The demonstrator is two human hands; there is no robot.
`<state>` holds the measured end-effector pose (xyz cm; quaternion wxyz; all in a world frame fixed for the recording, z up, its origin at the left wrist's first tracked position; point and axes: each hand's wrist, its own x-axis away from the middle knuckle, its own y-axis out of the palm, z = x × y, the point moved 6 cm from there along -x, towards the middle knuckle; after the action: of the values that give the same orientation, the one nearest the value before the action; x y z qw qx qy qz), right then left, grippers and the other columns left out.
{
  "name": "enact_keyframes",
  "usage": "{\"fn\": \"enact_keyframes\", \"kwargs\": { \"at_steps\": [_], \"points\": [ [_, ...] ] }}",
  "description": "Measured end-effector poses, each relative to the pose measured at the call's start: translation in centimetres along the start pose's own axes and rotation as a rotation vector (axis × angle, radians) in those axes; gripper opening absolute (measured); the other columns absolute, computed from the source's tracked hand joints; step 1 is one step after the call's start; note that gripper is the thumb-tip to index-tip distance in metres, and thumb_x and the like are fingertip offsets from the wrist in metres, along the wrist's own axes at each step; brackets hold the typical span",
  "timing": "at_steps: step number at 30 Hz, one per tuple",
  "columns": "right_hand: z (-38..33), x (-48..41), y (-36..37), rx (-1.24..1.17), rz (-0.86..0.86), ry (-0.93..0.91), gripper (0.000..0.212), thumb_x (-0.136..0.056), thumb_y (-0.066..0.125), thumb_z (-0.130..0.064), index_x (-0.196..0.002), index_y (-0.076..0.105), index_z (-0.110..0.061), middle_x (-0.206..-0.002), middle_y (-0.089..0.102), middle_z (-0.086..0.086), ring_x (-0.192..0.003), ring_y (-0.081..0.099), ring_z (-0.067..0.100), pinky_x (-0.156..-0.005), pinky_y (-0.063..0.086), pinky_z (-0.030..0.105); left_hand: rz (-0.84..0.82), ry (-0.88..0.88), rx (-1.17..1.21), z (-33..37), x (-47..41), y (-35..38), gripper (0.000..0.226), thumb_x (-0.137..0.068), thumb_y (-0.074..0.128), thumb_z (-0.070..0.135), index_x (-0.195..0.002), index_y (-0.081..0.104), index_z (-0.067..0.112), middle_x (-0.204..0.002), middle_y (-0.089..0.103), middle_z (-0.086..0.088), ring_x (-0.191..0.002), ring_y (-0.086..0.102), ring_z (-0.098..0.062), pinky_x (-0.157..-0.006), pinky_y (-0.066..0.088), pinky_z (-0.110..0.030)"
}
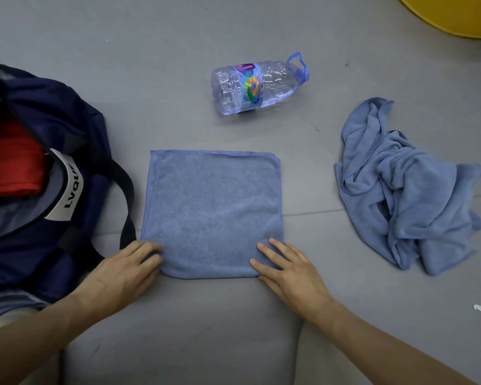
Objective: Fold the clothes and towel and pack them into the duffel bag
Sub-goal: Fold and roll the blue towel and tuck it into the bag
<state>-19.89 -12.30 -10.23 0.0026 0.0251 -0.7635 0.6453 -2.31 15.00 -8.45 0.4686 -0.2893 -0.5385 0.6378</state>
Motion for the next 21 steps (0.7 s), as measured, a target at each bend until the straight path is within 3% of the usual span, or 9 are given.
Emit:
{"fn": "enact_keyframes", "kwargs": {
  "at_steps": [7,9,12,14,16,21],
  "points": [
    [-0.4,-0.9,-1.5,-0.047,0.015,0.081,0.034,-0.100,0.043,-0.042,-0.109,0.075,-0.033,-0.130,0.067,-0.008,-0.126,0.059,0.019,-0.109,0.040,0.037,0.018,-0.244,0.137,-0.9,-1.7,-1.6,0.024,-0.101,0.031,0.041,-0.101,0.051,0.028,-0.083,0.060,0.011,-0.072,0.060,-0.017,-0.054,0.052,-0.036],
    [0.1,-1.7,-2.3,-0.102,0.028,0.156,0.035,-0.100,0.042,-0.040,-0.094,0.074,-0.027,-0.107,0.074,-0.009,-0.110,0.067,0.015,-0.109,0.040,0.038,0.011,-0.305,0.170,-1.4,-2.2,-2.0,0.010,-0.103,0.038,0.036,-0.100,0.044,0.029,-0.074,0.057,0.010,-0.061,0.057,-0.018,-0.051,0.047,-0.035],
    [1.3,-2.9,-3.3,-0.164,-0.090,0.268,0.038,-0.102,0.030,-0.043,-0.083,0.057,-0.024,-0.068,0.064,-0.005,-0.076,0.065,0.020,-0.106,0.041,0.034,-0.014,-0.353,0.214,-1.7,-2.4,-2.4,0.007,-0.102,0.046,0.030,-0.096,0.041,0.030,-0.065,0.055,0.007,-0.055,0.055,-0.019,-0.052,0.045,-0.036],
    [1.6,-3.3,-3.8,-0.210,-0.207,0.292,0.039,-0.102,0.024,-0.048,-0.085,0.050,-0.025,-0.069,0.063,0.002,-0.080,0.062,0.028,-0.088,0.040,0.030,-0.035,-0.386,0.266,-1.8,-2.0,-2.5,0.008,-0.102,0.045,0.030,-0.095,0.042,0.031,-0.063,0.055,0.007,-0.056,0.054,-0.017,-0.056,0.046,-0.038],
    [1.7,-3.6,-4.1,-0.267,-0.303,0.287,0.033,-0.104,0.028,-0.050,-0.085,0.044,-0.029,-0.076,0.064,0.000,-0.081,0.060,0.029,-0.074,0.042,0.035,-0.050,-0.420,0.312,-1.8,-1.7,-2.6,0.008,-0.102,0.046,0.031,-0.094,0.045,0.032,-0.062,0.056,0.007,-0.058,0.054,-0.013,-0.058,0.044,-0.036],
    [2.7,-5.2,-5.7,-0.433,-0.249,0.422,0.033,-0.100,0.047,-0.052,-0.087,0.058,-0.025,-0.067,0.056,-0.009,-0.074,0.057,0.023,-0.074,0.046,0.037,0.008,-0.494,0.373,-2.6,-2.4,-4.1,0.005,-0.101,0.050,0.033,-0.099,0.054,0.030,-0.064,0.059,0.007,-0.062,0.058,-0.019,-0.061,0.044,-0.036]
  ]
}}
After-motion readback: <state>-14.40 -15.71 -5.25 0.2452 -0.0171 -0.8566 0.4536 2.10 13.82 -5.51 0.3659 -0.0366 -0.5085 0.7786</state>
